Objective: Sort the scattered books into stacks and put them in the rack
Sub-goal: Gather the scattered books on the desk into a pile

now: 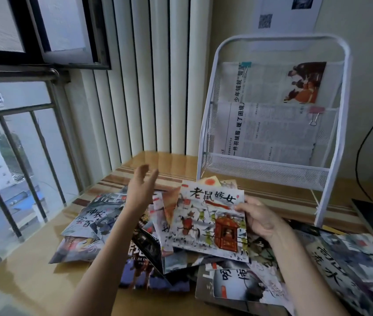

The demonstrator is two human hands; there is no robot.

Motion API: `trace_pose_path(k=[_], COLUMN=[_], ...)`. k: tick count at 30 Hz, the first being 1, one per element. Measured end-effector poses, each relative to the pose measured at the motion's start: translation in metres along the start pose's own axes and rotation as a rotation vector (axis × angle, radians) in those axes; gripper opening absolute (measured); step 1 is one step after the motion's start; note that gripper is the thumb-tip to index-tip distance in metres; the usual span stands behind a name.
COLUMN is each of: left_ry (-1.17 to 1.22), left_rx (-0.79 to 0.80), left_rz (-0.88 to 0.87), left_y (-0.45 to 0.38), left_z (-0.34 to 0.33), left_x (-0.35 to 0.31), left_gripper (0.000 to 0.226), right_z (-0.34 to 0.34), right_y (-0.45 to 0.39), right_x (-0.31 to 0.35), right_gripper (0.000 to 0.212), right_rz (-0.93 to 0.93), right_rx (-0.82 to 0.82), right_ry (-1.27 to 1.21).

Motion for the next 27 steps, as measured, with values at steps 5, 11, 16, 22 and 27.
trace_pose_path(k=[5,11,16,22,27], left_ry=[0.284,0.341,0.518,0.545,0.600], left_rx=[0.203,0.368,0.421,0.166,0.116], left_rz=[0.348,0.301,0.186,-0.027,-0.028], left_y=[0.038,0.053,0.051,0.035,0.021], left_z=[-0.015,-0.034,-0.051,-0.036,-0.023], left_x=[0.040,0.013,-0.032,-0.080,-0.081], left_gripper=[0.073,0.061,0.081,0.042,0.048], right_z=[0.010,0.015,-0.009,-0.040,0.012], right_y=[0.001,0.007,0.006,0.028,-0.014], right_x=[-0.003,0.005,0.026,0.088,0.044], right_gripper=[0.032,0.024,0.049,0.052,0.054], right_rz=[0.101,0.172,0.267,0.399,0.130], right_rx=[-0.018,-0.110,-0.146,0.080,-0.164], right_ry=[-0.066,-0.134,0.123,0.266,0.883])
Point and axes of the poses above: each hand's wrist, its own y-axis away from the middle knuckle, its own z-axis out of the back of the hand, x = y × z, the point moved 8 cm from there along -y, towards the middle knuckle, and after that the axes turned 2 degrees about y, right-handed, at the moved point
